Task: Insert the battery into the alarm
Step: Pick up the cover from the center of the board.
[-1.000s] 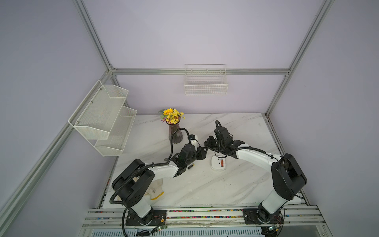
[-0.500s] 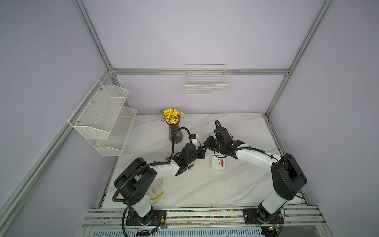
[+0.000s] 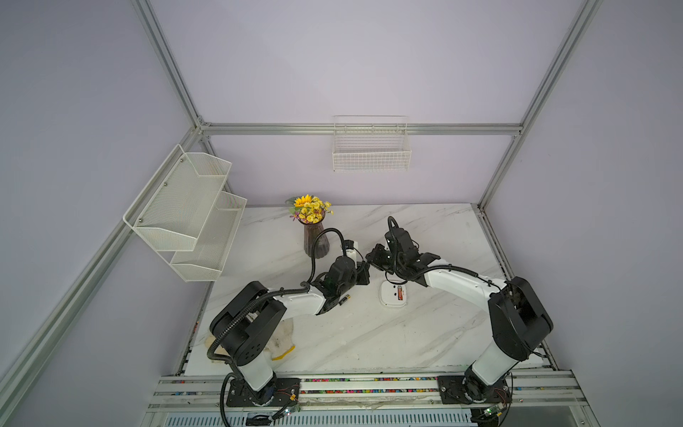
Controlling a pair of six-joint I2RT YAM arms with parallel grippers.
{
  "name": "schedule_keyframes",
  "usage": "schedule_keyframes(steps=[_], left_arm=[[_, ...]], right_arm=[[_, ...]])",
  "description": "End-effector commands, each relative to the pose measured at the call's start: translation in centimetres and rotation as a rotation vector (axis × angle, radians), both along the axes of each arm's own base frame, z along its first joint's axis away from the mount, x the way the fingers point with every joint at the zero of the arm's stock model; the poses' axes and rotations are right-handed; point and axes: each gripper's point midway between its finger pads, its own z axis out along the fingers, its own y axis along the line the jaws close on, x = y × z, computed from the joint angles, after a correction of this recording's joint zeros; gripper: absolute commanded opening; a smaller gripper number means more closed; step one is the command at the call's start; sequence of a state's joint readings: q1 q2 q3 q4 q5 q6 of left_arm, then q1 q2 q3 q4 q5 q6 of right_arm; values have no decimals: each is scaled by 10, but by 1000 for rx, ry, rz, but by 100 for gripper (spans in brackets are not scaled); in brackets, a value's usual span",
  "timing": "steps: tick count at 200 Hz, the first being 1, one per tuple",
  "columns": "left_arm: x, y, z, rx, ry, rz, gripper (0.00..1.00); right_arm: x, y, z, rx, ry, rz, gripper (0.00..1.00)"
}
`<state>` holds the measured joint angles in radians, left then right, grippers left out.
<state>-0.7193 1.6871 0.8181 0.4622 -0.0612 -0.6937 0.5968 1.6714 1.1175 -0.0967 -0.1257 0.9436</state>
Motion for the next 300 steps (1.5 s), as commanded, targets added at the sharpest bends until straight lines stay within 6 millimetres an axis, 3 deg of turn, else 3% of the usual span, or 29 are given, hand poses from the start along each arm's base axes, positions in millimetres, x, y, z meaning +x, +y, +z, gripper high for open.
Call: schedule_keyframes(steps=[1,31,62,76,143,186,224,257,300], left_arm=[[8,-3,32,-26,-94,5,2],[6,3,33,47,-131,-4,0],[3,16,45,247,-230,-42,0],[0,22,54,337,-303,-52,0],[-34,19,131,905,-888,-59,0],[-66,17,173,1080,-1201,50,0],[-81,14,190,1124,-1313,152,0],[-85,-5,180,1211,-1342,103,0],[-89,-10,184,1222,-1358,101,0]], right_arm=[[-3,3,12,32,-14,-3,0],[-5,1,26,46,-50,6,2],[-16,-10,55,51,-94,-2,32],[-24,-22,69,46,-119,-27,39],[-76,-75,127,137,-134,-159,39],[-94,-79,144,217,-122,-150,38],[-98,-80,143,228,-113,-149,36],[-97,-68,146,276,-111,-109,31],[-99,-71,153,289,-139,-112,26]])
